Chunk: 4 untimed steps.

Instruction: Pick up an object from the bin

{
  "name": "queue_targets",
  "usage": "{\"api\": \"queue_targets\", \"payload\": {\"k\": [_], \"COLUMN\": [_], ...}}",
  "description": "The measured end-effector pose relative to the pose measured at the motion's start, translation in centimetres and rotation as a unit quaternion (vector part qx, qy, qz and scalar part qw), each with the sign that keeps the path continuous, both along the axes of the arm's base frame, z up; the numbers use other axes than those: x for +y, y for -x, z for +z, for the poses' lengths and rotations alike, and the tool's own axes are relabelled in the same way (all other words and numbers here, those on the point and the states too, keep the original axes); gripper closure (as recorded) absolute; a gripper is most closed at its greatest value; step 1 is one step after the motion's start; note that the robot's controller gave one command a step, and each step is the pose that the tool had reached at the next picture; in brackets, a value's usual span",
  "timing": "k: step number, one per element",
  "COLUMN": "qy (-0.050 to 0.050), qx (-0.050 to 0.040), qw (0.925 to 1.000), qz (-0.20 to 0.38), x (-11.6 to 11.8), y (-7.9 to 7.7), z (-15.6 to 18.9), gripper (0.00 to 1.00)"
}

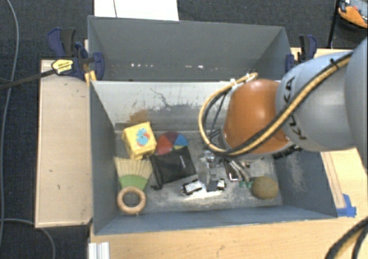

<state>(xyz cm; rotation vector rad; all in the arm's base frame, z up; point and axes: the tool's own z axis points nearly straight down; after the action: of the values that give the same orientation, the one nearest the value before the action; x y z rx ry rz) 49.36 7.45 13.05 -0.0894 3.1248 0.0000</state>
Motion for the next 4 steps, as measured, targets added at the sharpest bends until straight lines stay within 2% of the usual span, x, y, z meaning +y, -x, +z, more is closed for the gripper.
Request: {"api": "queue_targets", "payload": {"k": [1,2,3,4], "qy": [-0.001,0.000,0.001,0.000], "qx": [-0.0002,-0.0026,-0.0029,-0.0051], "qw": [1.0000,0.9984,0.9976,0.9995], "qz": [-0.006,0.057,0.070,0.031], "x": [-1.8,-2.3,-2.3,-1.0], "y": [0.3,-1.2,-1.5,-1.7], "z": [0.3,0.1,0.0,-1.6], "gripper": [1.00,0.00,0.00,0.00]}}
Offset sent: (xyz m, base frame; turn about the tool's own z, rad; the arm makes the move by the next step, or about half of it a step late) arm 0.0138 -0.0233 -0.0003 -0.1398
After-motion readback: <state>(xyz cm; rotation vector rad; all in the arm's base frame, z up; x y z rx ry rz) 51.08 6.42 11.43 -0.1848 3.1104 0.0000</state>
